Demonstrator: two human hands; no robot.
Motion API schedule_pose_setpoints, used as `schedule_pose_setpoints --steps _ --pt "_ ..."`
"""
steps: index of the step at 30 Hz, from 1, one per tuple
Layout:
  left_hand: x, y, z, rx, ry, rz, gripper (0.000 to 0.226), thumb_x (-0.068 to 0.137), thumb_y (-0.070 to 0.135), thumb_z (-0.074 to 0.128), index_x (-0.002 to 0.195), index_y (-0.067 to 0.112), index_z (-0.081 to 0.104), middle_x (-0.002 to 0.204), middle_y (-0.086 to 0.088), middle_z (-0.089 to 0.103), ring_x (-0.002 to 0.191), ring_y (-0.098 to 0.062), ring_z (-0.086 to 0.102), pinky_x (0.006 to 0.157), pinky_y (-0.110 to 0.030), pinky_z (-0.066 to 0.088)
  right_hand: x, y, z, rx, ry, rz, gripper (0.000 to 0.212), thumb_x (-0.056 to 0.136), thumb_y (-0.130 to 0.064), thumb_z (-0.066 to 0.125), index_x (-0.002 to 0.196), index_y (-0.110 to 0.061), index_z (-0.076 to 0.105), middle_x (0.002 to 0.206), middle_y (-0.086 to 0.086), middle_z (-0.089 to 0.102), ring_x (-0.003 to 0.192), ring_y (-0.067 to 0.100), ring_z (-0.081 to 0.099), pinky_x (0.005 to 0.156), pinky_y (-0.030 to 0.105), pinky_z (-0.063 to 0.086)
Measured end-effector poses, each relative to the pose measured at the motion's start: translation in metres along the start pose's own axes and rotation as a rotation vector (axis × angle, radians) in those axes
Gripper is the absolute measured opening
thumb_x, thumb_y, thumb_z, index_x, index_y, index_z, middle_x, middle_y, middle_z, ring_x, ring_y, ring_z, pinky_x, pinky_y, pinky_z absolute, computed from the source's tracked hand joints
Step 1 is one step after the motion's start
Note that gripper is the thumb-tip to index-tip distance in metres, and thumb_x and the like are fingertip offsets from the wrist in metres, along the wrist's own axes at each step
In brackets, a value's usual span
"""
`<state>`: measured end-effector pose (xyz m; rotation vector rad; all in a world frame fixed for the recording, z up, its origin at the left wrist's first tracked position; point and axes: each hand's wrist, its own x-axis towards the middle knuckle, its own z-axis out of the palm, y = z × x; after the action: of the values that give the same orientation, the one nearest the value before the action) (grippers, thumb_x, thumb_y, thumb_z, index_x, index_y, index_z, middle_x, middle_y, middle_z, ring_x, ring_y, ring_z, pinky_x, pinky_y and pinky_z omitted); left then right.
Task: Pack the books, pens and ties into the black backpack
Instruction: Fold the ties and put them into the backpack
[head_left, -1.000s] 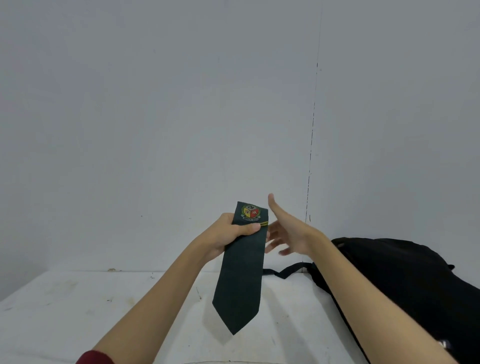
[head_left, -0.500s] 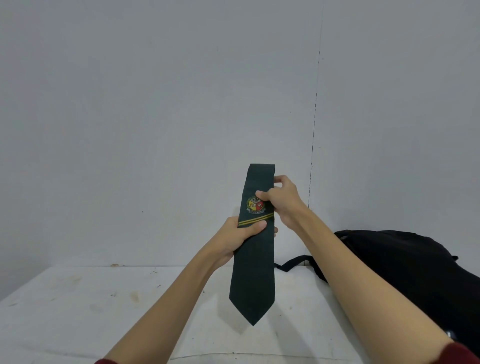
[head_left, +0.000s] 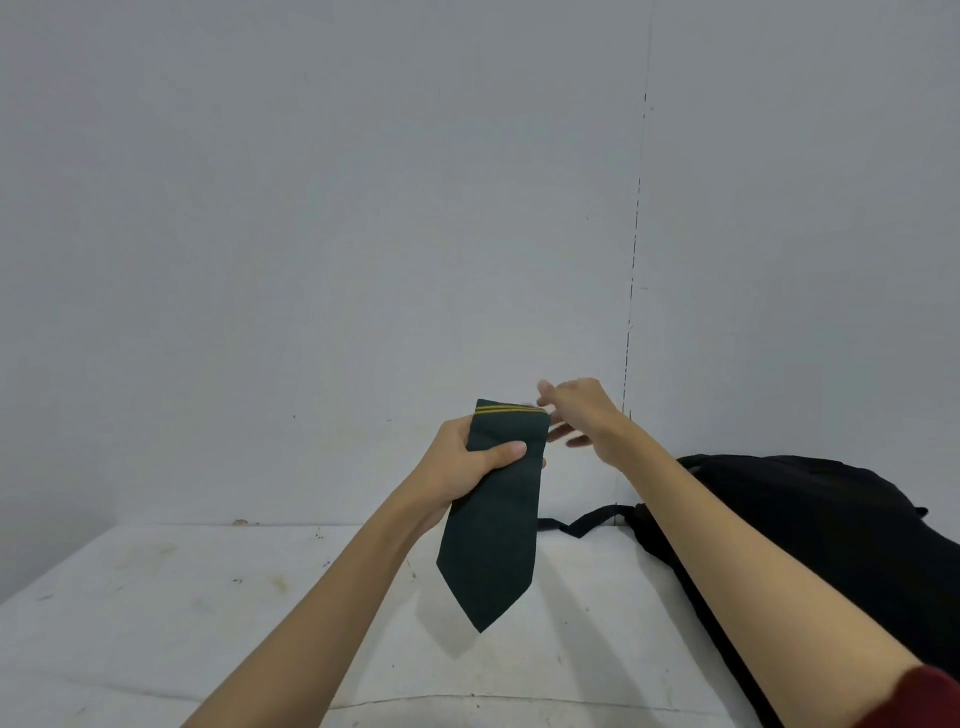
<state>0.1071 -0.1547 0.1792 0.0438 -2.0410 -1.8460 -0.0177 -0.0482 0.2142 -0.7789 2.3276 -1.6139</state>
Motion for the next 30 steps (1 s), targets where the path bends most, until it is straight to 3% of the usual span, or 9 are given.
schedule_pose_setpoints --steps 2,4,7,10,13,16,21,25,30 --pt "0.003 0.003 -0.004 -0.006 0.037 -0.001 0.026 0.087 0.008 0.065 0.113 0.010 0.063 0.097 -0.013 0.073 0.090 -0.023 0.070 0.075 -0.030 0.055 -0.005 0.012 -0.004 -0.048 -0.077 -0.099 0.033 0.092 -0.009 0.049 0.123 -0.018 0.058 0.116 0.002 0.061 0.097 0.018 0.055 0.072 0.026 0.041" --pt "0.006 0.005 -0.007 -0.008 0.071 -0.014 0.025 0.085 0.011 0.067 0.110 0.013 0.065 0.100 -0.010 0.072 0.094 -0.024 0.068 0.076 -0.031 0.055 -0.011 0.021 -0.010 -0.035 -0.264 -0.218 0.057 0.085 0.002 0.054 0.130 -0.033 0.053 0.134 -0.011 0.050 0.116 0.015 0.048 0.090 0.028 0.038" --pt "0.007 0.007 -0.006 -0.005 0.069 -0.017 0.024 0.084 0.011 0.068 0.108 0.015 0.067 0.103 -0.005 0.072 0.093 -0.021 0.068 0.075 -0.029 0.054 -0.016 0.026 -0.011 -0.020 -0.394 -0.354 0.063 0.081 -0.001 0.064 0.131 -0.038 0.053 0.134 -0.018 0.053 0.126 0.009 0.046 0.103 0.032 0.039" --pt "0.006 0.011 -0.003 -0.013 0.053 -0.020 0.025 0.084 0.009 0.068 0.109 0.011 0.066 0.104 -0.008 0.071 0.094 -0.022 0.068 0.079 -0.032 0.055 -0.019 0.029 -0.002 0.062 -0.312 -0.412 0.044 0.082 0.001 0.066 0.117 -0.026 0.064 0.117 -0.013 0.066 0.114 0.002 0.057 0.096 0.026 0.046" --pt "0.003 0.014 0.001 -0.022 0.054 -0.030 0.024 0.084 0.009 0.068 0.108 0.010 0.066 0.101 -0.008 0.071 0.089 -0.019 0.068 0.074 -0.028 0.055 -0.020 0.032 0.007 0.154 -0.179 -0.419 0.032 0.084 0.002 0.064 0.099 -0.026 0.069 0.096 -0.014 0.071 0.093 -0.001 0.066 0.080 0.017 0.050" --pt "-0.002 0.012 0.003 -0.027 -0.008 -0.062 0.027 0.085 0.014 0.067 0.111 0.007 0.065 0.104 -0.012 0.071 0.093 -0.022 0.068 0.081 -0.030 0.055 -0.019 0.031 0.007 0.211 -0.091 -0.378 0.030 0.089 0.007 0.055 0.098 -0.016 0.071 0.084 -0.010 0.070 0.074 -0.004 0.065 0.065 0.009 0.048" --pt "-0.007 0.006 0.002 -0.058 -0.107 -0.159 0.031 0.091 0.023 0.060 0.118 0.009 0.063 0.116 -0.007 0.068 0.106 -0.022 0.064 0.094 -0.034 0.051 -0.015 0.028 -0.004 0.009 -0.069 -0.439 0.033 0.090 0.004 0.051 0.095 -0.020 0.074 0.093 -0.009 0.072 0.091 0.003 0.065 0.076 0.012 0.049" --pt "-0.004 0.004 0.007 -0.159 -0.093 -0.162 0.024 0.096 0.011 0.051 0.118 0.010 0.061 0.109 -0.005 0.070 0.096 -0.017 0.067 0.084 -0.027 0.055 -0.010 0.035 -0.002 -0.099 -0.014 -0.461 0.035 0.090 0.004 0.048 0.102 -0.015 0.074 0.103 -0.004 0.072 0.100 0.013 0.064 0.089 0.026 0.050" --pt "0.004 -0.001 0.015 -0.197 0.170 -0.088 0.020 0.087 0.003 0.062 0.107 0.004 0.067 0.101 -0.012 0.070 0.085 -0.021 0.068 0.073 -0.028 0.057 -0.015 0.039 -0.001 0.088 -0.053 -0.377 0.032 0.090 0.003 0.053 0.097 -0.022 0.073 0.086 -0.013 0.071 0.084 0.000 0.065 0.067 0.011 0.050"
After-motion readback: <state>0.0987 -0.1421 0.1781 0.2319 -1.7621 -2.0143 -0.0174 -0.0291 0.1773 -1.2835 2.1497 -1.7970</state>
